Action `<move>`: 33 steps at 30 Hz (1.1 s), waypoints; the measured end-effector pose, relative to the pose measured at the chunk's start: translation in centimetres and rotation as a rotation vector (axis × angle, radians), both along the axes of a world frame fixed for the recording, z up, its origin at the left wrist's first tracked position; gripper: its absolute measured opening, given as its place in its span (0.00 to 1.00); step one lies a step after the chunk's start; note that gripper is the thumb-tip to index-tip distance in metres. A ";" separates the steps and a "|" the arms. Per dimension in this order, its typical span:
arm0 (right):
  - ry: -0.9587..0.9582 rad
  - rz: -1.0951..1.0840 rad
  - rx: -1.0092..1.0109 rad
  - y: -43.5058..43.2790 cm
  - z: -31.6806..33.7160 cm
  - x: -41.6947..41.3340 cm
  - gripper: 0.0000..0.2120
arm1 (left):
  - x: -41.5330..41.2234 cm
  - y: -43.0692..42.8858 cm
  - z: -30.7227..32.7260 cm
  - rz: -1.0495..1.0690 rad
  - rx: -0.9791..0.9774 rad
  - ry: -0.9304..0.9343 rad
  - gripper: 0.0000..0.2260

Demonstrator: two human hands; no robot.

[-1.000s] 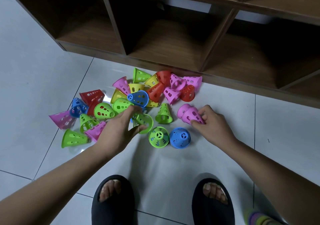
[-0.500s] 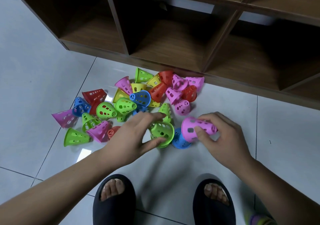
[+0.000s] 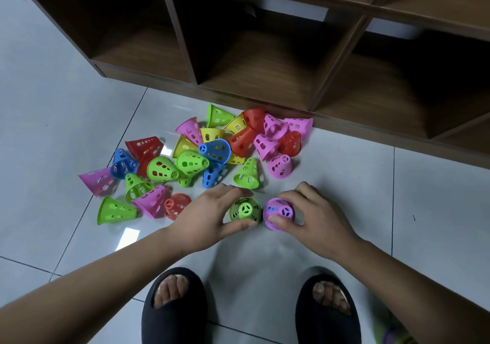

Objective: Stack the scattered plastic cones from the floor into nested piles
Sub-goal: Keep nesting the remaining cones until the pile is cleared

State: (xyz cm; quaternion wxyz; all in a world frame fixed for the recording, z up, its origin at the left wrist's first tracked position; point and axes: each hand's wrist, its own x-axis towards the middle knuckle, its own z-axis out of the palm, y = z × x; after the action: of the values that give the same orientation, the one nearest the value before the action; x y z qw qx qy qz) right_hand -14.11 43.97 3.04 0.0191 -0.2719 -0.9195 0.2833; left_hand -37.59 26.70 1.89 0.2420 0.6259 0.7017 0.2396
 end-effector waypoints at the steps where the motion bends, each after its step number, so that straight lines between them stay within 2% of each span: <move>1: 0.030 -0.013 -0.023 0.4 0.1 0.1 0.21 | -0.3 -0.1 0.3 0.034 -0.012 -0.013 0.24; 5: 0.181 -0.111 -0.059 2.8 -0.2 -0.6 0.19 | -1.9 -0.3 0.1 0.145 -0.008 -0.007 0.18; 8: 0.159 -0.145 -0.018 5.1 -1.6 -1.9 0.09 | -3.1 0.5 -0.9 0.099 0.040 0.060 0.14; 9: 0.129 -0.136 0.000 5.8 -2.1 -2.4 0.10 | -3.4 0.9 -1.3 0.071 0.048 0.093 0.14; 11: 0.069 -0.098 0.029 7.1 -3.1 -3.2 0.18 | -3.5 1.8 -2.0 0.034 0.034 0.154 0.17; 14: 0.008 -0.046 0.020 8.0 -4.1 -4.5 0.24 | -2.9 3.4 -2.9 0.034 -0.042 0.171 0.21; 19: -0.041 0.040 0.035 8.0 -5.2 -4.4 0.24 | -3.0 4.9 -4.5 -0.042 -0.218 0.304 0.25; 25: -0.054 0.034 0.092 7.3 -6.3 -2.1 0.19 | -3.3 3.8 -4.9 0.031 -0.107 0.218 0.18; 27: -0.055 0.018 0.111 7.0 -6.7 -1.3 0.18 | -3.4 3.1 -4.9 0.074 -0.165 0.212 0.16; 29: -0.048 0.003 0.110 6.6 -6.9 -0.5 0.18 | -3.5 2.4 -4.9 0.115 -0.250 0.210 0.19; 33: -0.044 -0.052 0.077 5.9 -6.8 0.5 0.17 | -3.3 1.5 -4.8 0.226 -0.286 0.159 0.20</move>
State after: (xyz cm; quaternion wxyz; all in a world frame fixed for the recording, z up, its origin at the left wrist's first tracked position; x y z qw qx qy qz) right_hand -13.57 49.83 -3.80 0.0167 -0.3011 -0.9224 0.2412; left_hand -40.86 28.17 -2.88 0.2439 0.5195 0.8111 0.1131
